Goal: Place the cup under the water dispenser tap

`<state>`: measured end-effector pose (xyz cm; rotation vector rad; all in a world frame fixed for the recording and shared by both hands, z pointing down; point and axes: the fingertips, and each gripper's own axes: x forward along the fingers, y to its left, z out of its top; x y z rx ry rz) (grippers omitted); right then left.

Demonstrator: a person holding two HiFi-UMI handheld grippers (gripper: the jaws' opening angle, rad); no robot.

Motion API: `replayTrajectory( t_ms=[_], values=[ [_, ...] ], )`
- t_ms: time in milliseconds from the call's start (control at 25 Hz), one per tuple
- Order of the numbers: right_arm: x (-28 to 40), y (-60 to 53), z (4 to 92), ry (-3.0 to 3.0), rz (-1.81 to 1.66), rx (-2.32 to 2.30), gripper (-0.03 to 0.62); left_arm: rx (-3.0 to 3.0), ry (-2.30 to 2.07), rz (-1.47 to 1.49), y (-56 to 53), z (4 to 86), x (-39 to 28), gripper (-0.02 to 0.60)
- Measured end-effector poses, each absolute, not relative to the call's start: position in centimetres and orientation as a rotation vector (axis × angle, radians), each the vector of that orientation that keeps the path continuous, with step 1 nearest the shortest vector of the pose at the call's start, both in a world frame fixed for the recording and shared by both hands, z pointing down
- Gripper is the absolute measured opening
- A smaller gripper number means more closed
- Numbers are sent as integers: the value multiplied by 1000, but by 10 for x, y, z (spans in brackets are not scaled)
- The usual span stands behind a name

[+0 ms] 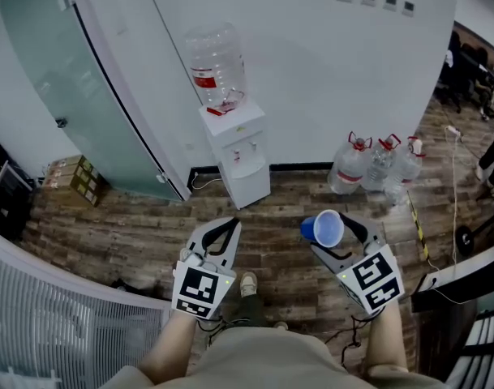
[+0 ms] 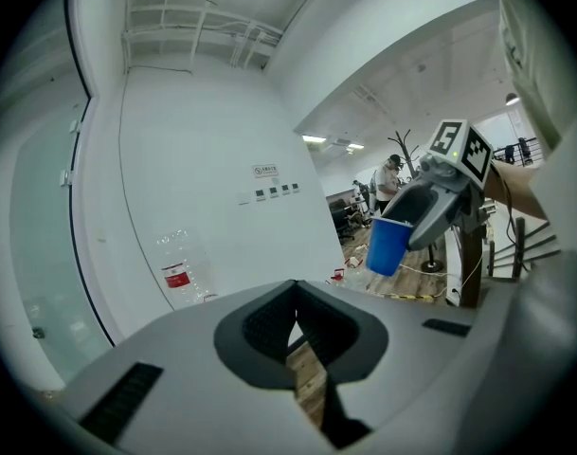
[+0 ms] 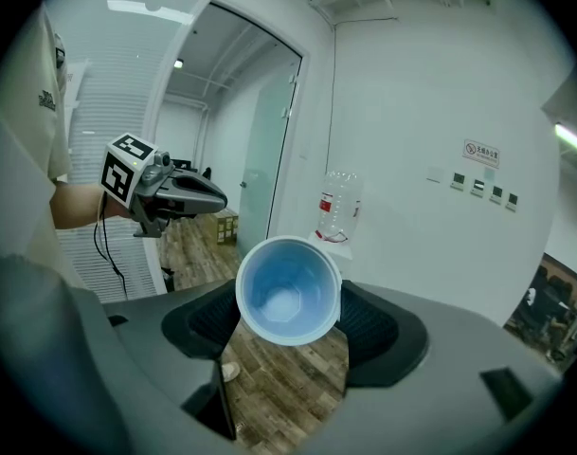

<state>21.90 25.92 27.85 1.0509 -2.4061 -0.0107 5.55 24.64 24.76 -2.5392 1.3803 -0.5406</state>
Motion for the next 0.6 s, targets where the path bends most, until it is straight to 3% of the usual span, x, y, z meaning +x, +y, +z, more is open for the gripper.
replayTrajectory(
  t_ms=[600],
  values=[
    [197, 162, 306, -2346, 24, 1031, 336, -2591, 1392, -497, 142, 268, 37, 6]
  ],
)
